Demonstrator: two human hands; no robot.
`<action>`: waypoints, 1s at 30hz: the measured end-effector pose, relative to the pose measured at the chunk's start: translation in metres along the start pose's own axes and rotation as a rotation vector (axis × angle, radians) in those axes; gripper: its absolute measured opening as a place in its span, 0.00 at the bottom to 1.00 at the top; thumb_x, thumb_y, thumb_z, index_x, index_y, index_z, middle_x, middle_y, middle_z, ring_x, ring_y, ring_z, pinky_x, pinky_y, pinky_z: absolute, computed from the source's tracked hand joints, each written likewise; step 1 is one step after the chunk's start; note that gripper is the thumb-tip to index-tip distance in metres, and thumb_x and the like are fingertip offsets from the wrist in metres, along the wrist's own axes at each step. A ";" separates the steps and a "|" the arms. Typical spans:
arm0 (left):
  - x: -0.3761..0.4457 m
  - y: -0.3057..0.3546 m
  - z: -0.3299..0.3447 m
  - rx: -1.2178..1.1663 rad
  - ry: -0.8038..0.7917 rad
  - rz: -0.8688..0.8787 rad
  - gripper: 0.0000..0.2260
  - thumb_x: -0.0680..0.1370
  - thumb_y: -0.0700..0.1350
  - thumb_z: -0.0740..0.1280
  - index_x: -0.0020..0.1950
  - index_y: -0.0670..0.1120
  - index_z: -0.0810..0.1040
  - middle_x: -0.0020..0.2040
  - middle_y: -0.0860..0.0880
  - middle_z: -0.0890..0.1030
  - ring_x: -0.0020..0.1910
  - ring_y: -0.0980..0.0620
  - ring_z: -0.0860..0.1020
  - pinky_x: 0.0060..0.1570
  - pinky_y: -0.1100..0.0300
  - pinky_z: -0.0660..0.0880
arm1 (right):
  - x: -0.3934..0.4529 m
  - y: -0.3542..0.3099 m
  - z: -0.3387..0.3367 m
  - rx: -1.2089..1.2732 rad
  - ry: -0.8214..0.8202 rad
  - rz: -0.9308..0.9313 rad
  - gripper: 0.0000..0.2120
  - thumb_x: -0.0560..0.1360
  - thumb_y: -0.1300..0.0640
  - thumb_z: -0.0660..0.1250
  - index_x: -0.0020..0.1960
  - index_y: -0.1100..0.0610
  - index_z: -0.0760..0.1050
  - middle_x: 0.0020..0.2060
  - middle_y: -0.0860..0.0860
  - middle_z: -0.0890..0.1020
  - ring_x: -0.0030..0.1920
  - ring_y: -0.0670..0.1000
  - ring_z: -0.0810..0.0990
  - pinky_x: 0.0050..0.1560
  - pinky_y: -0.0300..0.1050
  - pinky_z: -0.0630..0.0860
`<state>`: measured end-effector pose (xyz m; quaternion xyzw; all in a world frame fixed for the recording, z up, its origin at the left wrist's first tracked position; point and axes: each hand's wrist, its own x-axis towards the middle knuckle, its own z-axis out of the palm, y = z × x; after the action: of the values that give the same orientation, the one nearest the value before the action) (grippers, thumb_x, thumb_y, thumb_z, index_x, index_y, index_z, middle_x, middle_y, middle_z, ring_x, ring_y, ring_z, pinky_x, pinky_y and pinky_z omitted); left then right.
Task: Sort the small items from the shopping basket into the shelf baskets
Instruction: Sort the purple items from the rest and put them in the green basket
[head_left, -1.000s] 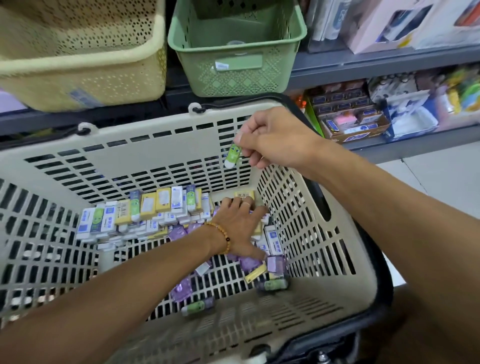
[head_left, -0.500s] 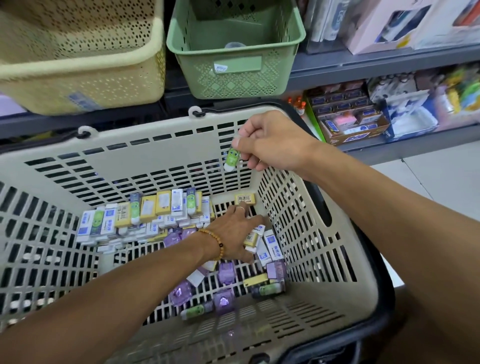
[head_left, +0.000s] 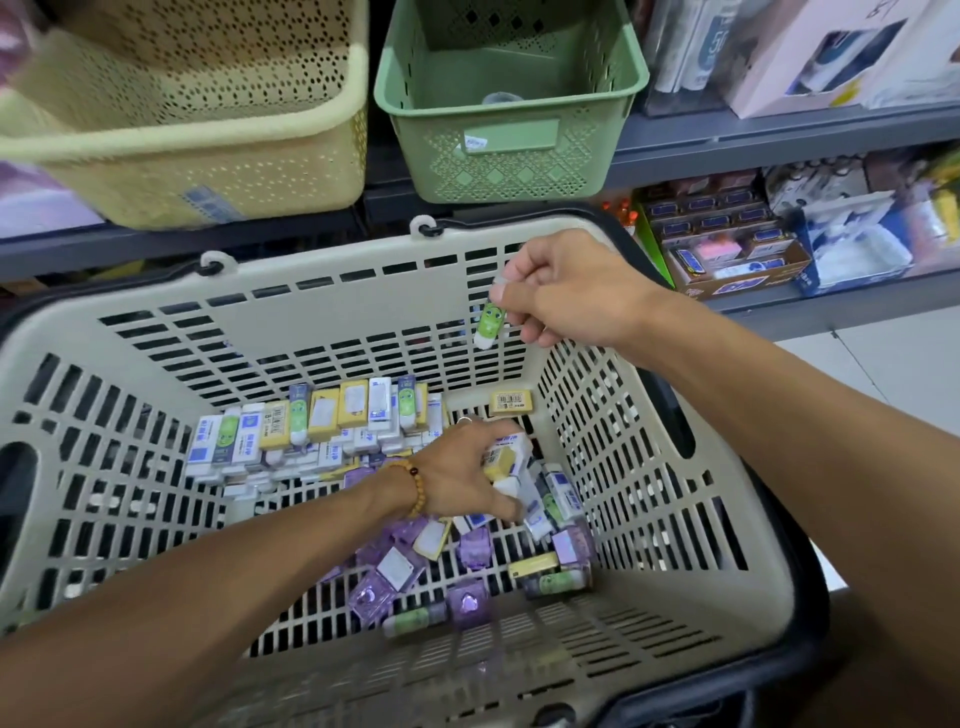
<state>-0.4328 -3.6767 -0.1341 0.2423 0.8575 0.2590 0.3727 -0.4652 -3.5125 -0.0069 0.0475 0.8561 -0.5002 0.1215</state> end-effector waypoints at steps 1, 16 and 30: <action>-0.007 0.000 -0.004 -0.104 0.019 -0.022 0.43 0.67 0.54 0.78 0.76 0.52 0.60 0.68 0.49 0.67 0.67 0.51 0.67 0.59 0.65 0.65 | 0.000 0.000 0.001 -0.005 -0.007 0.004 0.06 0.78 0.56 0.68 0.49 0.59 0.77 0.35 0.51 0.81 0.31 0.44 0.79 0.35 0.40 0.78; -0.180 -0.036 -0.071 -1.212 0.235 -0.454 0.30 0.60 0.42 0.79 0.61 0.41 0.78 0.40 0.45 0.85 0.34 0.48 0.82 0.35 0.55 0.79 | 0.024 -0.004 0.080 -0.150 -0.173 0.102 0.10 0.80 0.59 0.64 0.51 0.67 0.78 0.37 0.54 0.82 0.34 0.47 0.80 0.43 0.46 0.81; -0.196 -0.049 -0.085 -1.632 0.316 -0.356 0.12 0.64 0.45 0.78 0.44 0.42 0.86 0.49 0.39 0.77 0.39 0.45 0.75 0.35 0.53 0.77 | 0.015 -0.022 0.120 -0.014 -0.287 0.051 0.19 0.80 0.45 0.62 0.48 0.60 0.80 0.43 0.57 0.85 0.40 0.52 0.84 0.43 0.45 0.81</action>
<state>-0.3905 -3.8547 -0.0140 -0.2799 0.4695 0.7644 0.3418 -0.4650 -3.6279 -0.0480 -0.0037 0.8318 -0.4926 0.2557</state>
